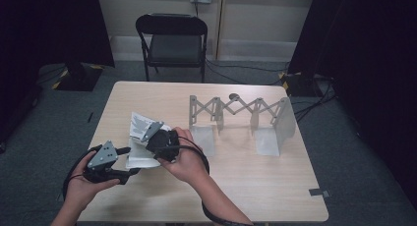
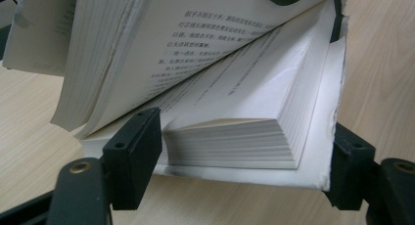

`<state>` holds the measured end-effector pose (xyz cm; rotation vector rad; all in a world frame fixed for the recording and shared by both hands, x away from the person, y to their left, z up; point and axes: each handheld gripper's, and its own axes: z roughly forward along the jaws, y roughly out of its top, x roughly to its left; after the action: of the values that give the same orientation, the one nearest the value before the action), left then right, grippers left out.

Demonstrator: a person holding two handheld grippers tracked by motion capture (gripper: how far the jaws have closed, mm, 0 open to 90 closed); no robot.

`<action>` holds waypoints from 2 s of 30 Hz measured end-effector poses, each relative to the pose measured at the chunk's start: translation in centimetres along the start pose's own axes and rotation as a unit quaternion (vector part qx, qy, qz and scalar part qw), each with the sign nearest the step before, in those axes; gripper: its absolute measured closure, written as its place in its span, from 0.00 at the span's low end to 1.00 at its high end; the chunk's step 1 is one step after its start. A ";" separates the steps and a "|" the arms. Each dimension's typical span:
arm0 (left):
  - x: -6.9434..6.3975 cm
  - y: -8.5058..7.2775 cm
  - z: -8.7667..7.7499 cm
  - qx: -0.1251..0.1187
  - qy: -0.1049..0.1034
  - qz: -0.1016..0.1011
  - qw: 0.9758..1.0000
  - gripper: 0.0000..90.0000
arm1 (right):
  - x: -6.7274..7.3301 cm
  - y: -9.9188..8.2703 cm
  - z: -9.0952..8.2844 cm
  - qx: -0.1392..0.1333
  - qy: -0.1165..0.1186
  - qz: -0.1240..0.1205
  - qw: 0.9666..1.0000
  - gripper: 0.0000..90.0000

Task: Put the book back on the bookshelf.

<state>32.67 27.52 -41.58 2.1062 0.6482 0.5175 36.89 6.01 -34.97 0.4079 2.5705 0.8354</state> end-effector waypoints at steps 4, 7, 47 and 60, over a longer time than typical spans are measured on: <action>0.0 0.1 0.0 0.006 0.000 0.012 1.000 0.31 | 0.1 0.1 0.0 0.004 0.001 -0.002 1.000 0.70; 0.0 0.2 0.0 0.007 -0.002 0.013 1.000 0.32 | 0.1 0.1 0.1 0.005 0.002 -0.004 1.000 0.70; -0.1 2.2 -1.4 0.026 0.007 0.063 0.998 0.58 | -1.1 0.2 -0.4 -0.043 0.025 0.003 0.999 0.47; 0.5 3.0 -1.5 0.035 0.002 0.059 0.998 0.60 | -3.4 -2.8 -4.2 -0.087 0.039 0.079 0.992 0.31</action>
<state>33.00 27.27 -38.22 2.2192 0.5521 0.5716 37.52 0.39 -32.60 0.5384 2.5335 1.1440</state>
